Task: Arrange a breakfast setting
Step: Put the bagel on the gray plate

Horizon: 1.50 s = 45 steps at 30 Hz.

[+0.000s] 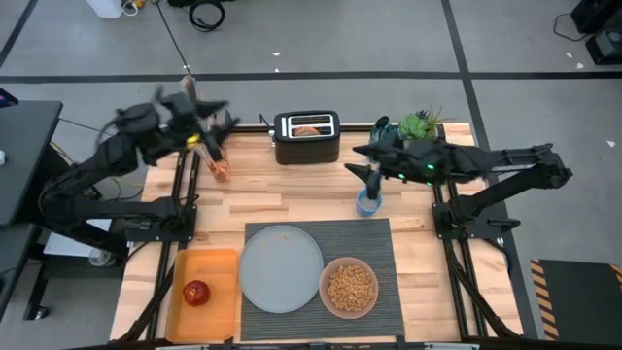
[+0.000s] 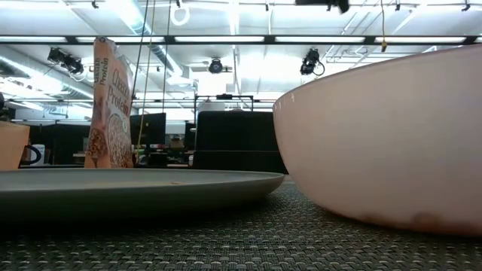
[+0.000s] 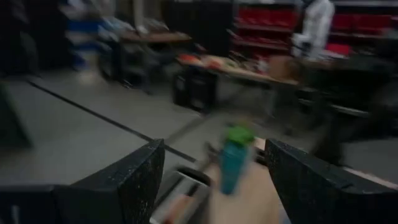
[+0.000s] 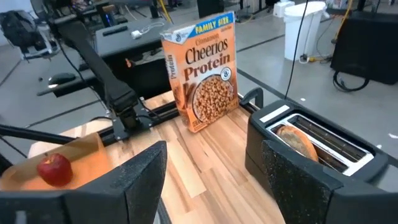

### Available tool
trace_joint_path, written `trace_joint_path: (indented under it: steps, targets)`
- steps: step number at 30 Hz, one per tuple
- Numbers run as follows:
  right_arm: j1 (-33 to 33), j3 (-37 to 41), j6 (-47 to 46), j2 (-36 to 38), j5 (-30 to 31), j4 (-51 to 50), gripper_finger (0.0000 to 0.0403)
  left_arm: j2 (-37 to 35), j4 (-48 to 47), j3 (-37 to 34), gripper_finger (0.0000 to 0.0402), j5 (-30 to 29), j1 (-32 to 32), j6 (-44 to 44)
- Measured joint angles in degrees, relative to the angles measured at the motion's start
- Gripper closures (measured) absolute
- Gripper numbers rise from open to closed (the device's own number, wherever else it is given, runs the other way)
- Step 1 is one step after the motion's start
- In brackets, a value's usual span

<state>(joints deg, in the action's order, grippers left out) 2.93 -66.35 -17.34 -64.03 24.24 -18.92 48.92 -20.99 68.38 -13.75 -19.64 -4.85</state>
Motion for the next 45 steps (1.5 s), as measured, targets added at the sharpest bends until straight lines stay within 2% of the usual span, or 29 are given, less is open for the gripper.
trace_joint_path:
  steps: [7,11,15,18,26,34,45]
  targets:
    - [-11.8,0.0,2.4,-6.2,-14.2,3.3,0.0144,3.5,0.1,0.0,0.0155,9.4,0.7,-7.5]
    - [-17.3,0.0,4.7,-10.4,-22.3,3.1,0.0149,3.1,0.2,-0.1,0.0177,8.2,3.9,-7.4]
    - [-21.2,-2.6,6.6,-15.6,-27.1,1.2,0.0153,2.1,0.2,-1.5,0.0195,3.3,7.5,-5.0]
    - [-23.2,-7.2,9.5,-19.7,-28.3,-1.6,0.0156,1.9,2.1,-2.8,0.0203,0.6,8.8,-4.5]
    - [-29.0,-19.0,20.8,-30.9,-28.4,-9.8,0.0157,1.6,8.0,-3.5,0.0212,-0.2,8.9,-4.6]
    - [-31.0,-27.6,27.8,-39.3,-28.9,-10.4,0.0169,1.6,8.6,-3.5,0.0212,-0.9,8.8,-4.9]
    - [-32.0,-30.9,31.2,-46.4,-29.9,-10.3,0.0216,1.7,8.3,-3.5,0.0212,-2.6,8.8,-2.0]
